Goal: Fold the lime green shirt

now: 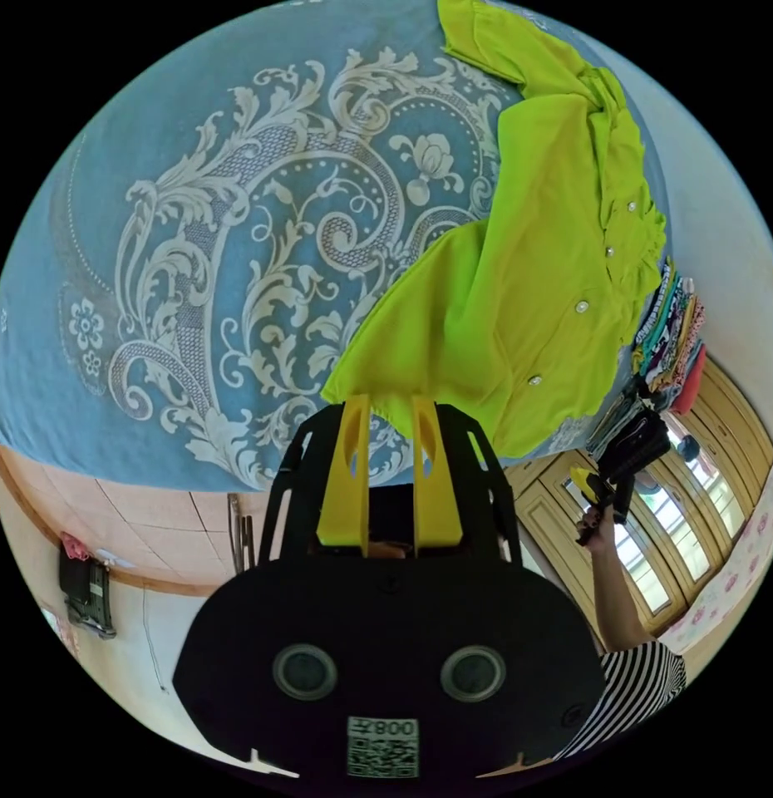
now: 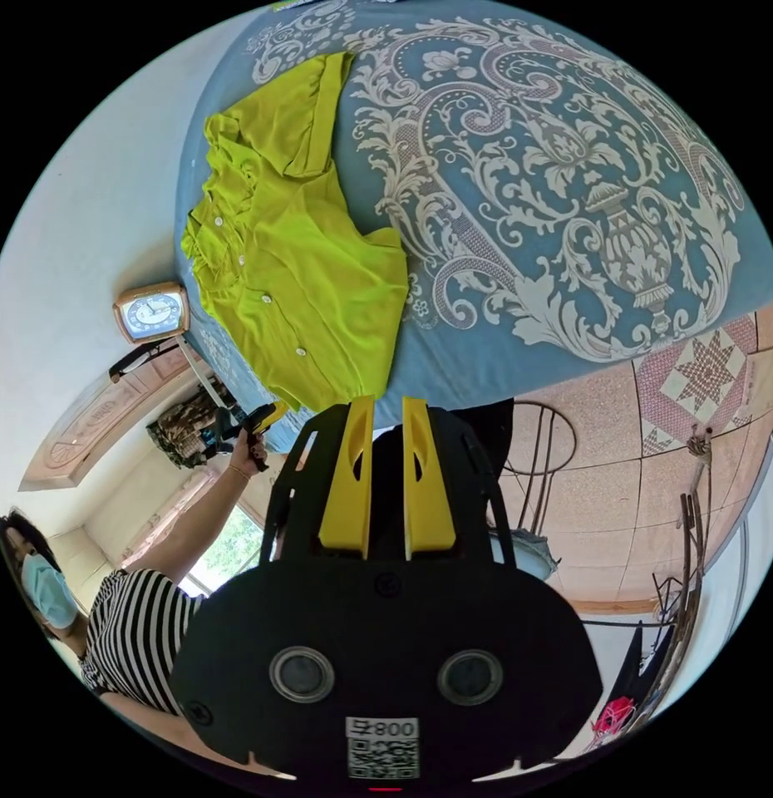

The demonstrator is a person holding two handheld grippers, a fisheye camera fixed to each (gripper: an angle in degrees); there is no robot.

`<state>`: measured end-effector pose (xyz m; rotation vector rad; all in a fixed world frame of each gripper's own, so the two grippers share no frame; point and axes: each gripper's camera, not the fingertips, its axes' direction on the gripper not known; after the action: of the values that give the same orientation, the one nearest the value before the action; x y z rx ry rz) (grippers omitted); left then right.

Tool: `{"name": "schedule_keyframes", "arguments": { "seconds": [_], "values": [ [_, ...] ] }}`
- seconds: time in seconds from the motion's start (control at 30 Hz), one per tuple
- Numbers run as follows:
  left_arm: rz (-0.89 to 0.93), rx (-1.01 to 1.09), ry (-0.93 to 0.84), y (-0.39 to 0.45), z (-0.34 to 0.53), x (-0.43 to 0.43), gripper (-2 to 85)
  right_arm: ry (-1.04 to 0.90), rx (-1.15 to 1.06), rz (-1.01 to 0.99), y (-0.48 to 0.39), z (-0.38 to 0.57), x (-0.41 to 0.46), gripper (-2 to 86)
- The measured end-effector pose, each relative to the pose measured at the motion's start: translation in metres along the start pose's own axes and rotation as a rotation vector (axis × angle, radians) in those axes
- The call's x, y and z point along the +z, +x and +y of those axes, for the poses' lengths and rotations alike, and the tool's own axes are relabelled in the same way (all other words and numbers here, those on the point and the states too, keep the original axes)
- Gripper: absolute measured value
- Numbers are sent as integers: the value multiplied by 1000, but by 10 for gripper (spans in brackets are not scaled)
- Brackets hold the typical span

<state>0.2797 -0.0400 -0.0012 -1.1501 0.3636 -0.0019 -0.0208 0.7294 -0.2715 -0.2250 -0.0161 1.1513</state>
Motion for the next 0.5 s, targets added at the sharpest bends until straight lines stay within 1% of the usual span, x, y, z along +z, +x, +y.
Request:
{"name": "schedule_keyframes", "arguments": {
  "seconds": [0.07,0.23,0.37,0.5],
  "values": [
    [-100,-22,-16,-10,-9,5,42,17,-5,3,12,-14,-4,66],
    [-75,31,-52,-34,-15,4,10,52,-73,40,35,-51,-14,73],
    [-108,81,-76,-51,-3,3,3,109,-143,70,49,-81,-25,78],
    [-125,40,-66,-77,10,-1,2,111,-279,172,53,-108,-32,87]
  ]
}}
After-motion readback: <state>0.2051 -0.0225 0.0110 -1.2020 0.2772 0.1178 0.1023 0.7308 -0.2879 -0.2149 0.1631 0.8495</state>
